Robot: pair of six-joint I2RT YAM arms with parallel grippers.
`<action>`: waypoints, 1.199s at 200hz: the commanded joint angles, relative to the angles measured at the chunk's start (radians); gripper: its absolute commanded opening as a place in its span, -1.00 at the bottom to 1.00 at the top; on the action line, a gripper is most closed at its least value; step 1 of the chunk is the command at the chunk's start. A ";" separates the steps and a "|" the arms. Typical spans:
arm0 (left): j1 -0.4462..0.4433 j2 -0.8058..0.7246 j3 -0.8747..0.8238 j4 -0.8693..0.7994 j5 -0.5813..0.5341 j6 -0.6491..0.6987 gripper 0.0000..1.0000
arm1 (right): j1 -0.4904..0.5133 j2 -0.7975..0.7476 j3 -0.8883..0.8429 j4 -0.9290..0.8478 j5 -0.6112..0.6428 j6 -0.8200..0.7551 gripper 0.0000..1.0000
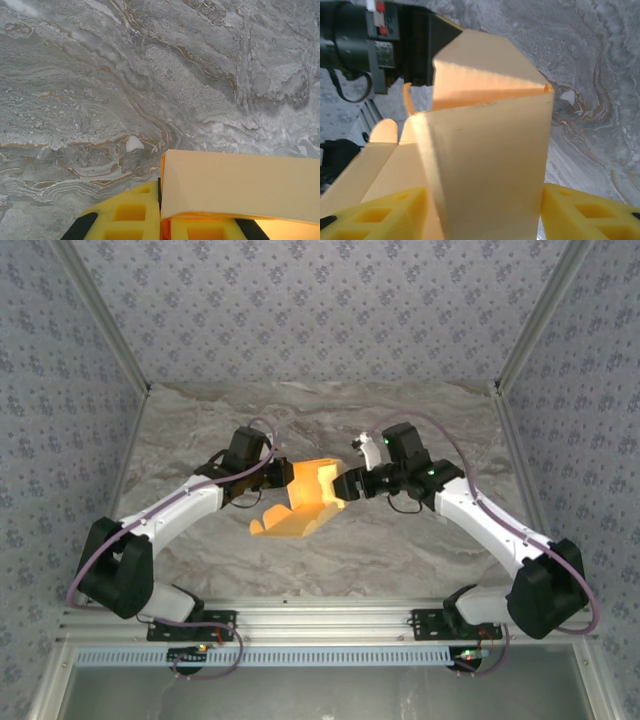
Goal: Fold the paper box
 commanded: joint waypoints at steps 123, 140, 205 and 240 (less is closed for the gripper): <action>-0.075 -0.032 -0.067 0.110 -0.473 -0.019 -0.98 | 0.145 0.213 0.068 0.177 0.657 0.024 -0.07; -0.092 -0.011 -0.069 0.127 -0.524 -0.013 -0.98 | 0.155 0.258 0.075 0.224 0.696 0.030 -0.14; -0.134 0.039 -0.108 0.221 -0.729 -0.064 -0.95 | 0.200 0.445 0.088 0.433 0.810 0.021 -0.54; -0.133 0.023 -0.129 0.260 -0.722 -0.059 -0.77 | 0.197 0.503 0.054 0.575 0.816 -0.007 -0.74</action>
